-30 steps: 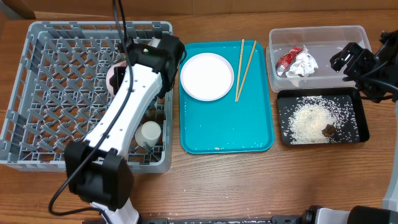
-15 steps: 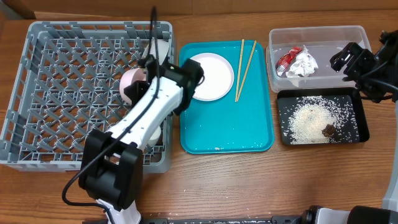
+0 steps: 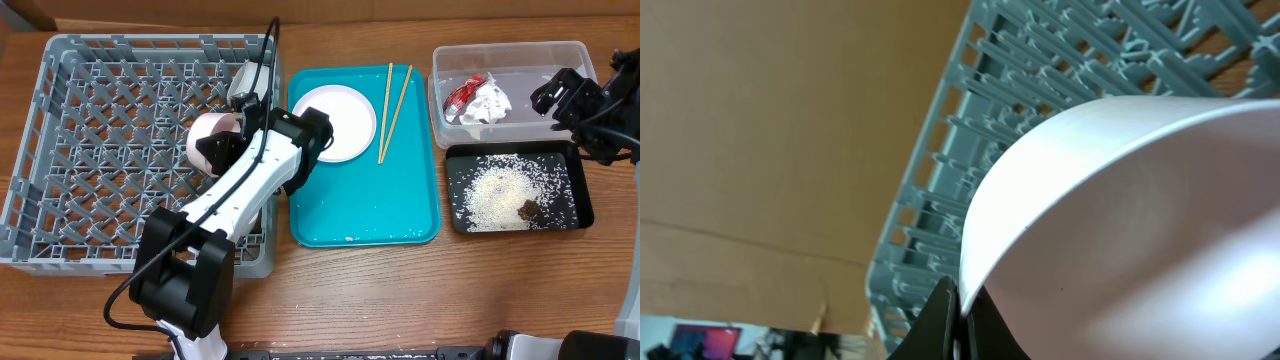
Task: Sort waste into correct bins and load items into the dishwasher
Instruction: 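Lower the pink bowl into the rack middle and release, then move the left gripper back to the white plate on the tray, then grasp the white plate's edge with the left gripper and tilt up, then carry the plate left and stand it upright in the rack, then reach the left gripper to a chopstick on the tray and grasp, then carry the chopstick left and insert it upright into the rack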
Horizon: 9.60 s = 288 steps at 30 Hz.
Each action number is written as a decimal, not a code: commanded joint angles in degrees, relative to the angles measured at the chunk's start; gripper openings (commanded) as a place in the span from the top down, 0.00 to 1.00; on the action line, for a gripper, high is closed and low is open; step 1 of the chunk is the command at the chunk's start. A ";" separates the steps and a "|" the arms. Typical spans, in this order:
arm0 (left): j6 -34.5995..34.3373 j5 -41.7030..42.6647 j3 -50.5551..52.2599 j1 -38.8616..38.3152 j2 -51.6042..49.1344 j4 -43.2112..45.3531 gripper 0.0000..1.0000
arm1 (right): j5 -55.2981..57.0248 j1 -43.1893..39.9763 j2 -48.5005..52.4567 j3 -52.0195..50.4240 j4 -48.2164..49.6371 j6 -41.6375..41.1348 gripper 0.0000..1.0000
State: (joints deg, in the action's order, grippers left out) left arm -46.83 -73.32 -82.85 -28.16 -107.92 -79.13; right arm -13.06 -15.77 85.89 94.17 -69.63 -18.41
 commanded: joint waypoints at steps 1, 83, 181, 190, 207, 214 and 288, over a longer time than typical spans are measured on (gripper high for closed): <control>-2.40 -4.83 0.42 -0.90 -0.33 -0.33 0.96 | 0.39 -0.15 -0.28 0.79 0.33 -0.26 0.00; -15.91 53.90 -16.24 -7.72 -12.63 22.38 0.48 | 0.39 -0.15 -0.28 0.79 0.33 -0.26 0.00; 64.52 40.54 -33.88 23.82 -14.60 33.03 0.74 | 0.42 -0.15 -0.28 0.79 0.33 -0.28 0.00; 55.69 41.86 -36.52 24.02 -12.96 27.98 0.43 | 0.39 -0.15 -0.28 0.79 0.33 -0.28 0.00; 29.33 69.75 -50.25 0.72 -14.34 9.35 0.34 | 0.42 -0.15 -0.28 0.79 0.33 -0.28 0.00; 22.71 69.75 -50.25 -9.53 -26.73 15.74 0.17 | 0.42 -0.15 -0.28 0.79 0.33 -0.28 0.00; 39.56 66.77 -36.79 19.71 12.24 -17.55 0.96 | 0.39 -0.15 -0.28 0.79 0.33 -0.26 0.00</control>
State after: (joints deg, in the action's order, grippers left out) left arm -12.10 -6.24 -129.78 -12.03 -99.81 -96.75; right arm -13.06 -15.75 85.89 94.17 -69.67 -18.44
